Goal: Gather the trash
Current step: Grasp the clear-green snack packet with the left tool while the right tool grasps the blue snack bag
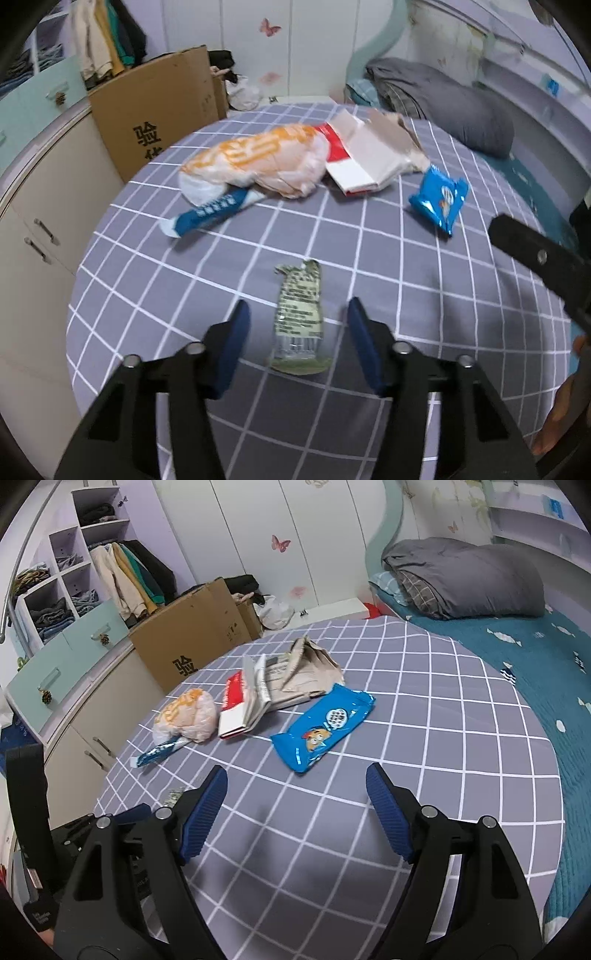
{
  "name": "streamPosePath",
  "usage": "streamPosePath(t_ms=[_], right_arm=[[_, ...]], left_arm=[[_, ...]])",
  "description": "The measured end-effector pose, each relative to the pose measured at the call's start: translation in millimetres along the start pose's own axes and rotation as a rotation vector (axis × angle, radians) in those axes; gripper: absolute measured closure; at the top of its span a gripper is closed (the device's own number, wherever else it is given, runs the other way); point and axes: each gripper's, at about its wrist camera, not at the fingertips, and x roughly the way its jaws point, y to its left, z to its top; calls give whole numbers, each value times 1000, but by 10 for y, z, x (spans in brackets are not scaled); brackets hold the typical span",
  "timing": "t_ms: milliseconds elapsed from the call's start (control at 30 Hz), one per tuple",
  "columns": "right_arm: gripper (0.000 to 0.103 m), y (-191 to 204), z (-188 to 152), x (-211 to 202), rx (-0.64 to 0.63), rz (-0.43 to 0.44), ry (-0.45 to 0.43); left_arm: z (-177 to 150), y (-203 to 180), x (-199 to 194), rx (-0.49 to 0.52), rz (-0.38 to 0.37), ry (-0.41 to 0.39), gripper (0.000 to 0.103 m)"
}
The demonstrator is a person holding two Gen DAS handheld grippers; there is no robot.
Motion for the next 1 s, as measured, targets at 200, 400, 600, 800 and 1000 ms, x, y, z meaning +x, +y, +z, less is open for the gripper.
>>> streamPosePath(t_ms=[200,400,600,800,1000], right_arm=[[25,2,45,119,-32,-14,25],[20,28,156,369,-41,-80,72],[19,17,333,687,-8,-160,95],[21,63,403,881,-51,-216,135],[76,86,385,854,-128,-299,146]], left_arm=[[43,60,-24,-17,-4,-49,85],[193,332,-146,-110,13,-120,86],[275,588,-207,-165,44,-151,86],[274,778,-196,-188,56,-151,86],[255,905,-211,-208,52,-149,86]])
